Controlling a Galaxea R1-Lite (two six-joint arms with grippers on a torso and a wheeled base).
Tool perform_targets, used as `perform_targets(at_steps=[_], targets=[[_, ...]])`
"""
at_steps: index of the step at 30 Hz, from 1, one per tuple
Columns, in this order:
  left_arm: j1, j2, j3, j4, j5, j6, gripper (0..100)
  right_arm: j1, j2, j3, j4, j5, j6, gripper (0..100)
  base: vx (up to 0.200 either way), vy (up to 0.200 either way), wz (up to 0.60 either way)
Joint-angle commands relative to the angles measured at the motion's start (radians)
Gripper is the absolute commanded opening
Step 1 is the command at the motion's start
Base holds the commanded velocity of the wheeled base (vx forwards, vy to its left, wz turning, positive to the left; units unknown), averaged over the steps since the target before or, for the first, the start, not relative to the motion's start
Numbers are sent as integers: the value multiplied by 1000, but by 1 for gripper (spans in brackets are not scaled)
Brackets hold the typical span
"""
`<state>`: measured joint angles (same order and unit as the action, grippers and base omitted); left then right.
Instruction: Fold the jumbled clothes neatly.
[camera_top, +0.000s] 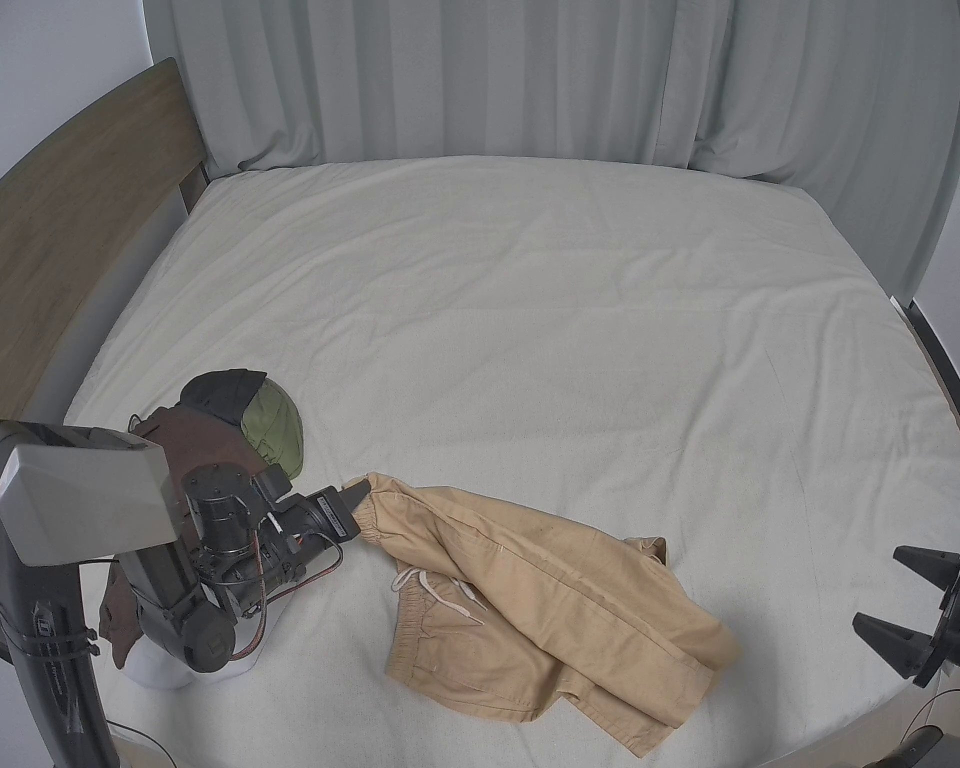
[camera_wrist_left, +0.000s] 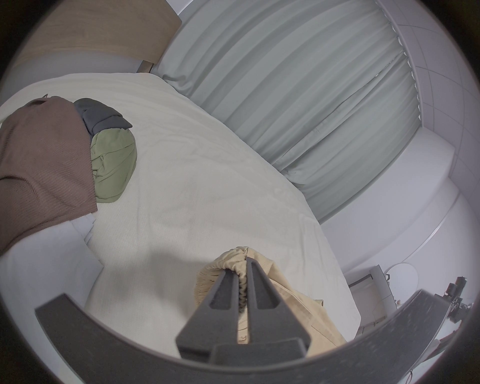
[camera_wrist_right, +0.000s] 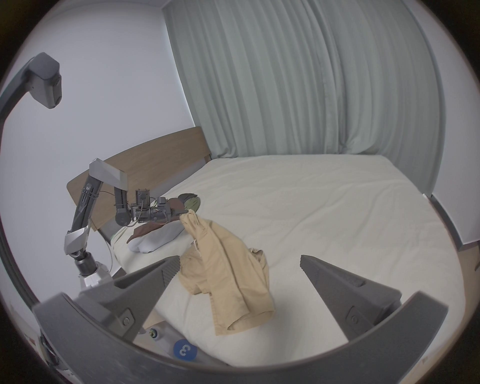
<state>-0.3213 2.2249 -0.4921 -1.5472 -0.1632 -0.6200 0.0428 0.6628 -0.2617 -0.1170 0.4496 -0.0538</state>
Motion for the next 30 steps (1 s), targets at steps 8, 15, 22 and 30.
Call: perform_targets(at_steps=[8, 15, 22, 30], targets=[[-4, -4, 4, -1, -1, 8, 0, 77, 207, -39, -10, 32, -4, 100, 0, 0, 0], [-9, -37, 14, -1, -1, 8, 0, 118, 298, -102, -24, 34, 0, 100, 0, 0, 0], [-13, -30, 18, -1, -1, 8, 0, 121, 439, -85, -110, 32, 37, 100, 0, 0, 0], [7, -21, 15, -1, -7, 6, 0, 184, 514, -96, -148, 32, 213, 100, 0, 0, 0]])
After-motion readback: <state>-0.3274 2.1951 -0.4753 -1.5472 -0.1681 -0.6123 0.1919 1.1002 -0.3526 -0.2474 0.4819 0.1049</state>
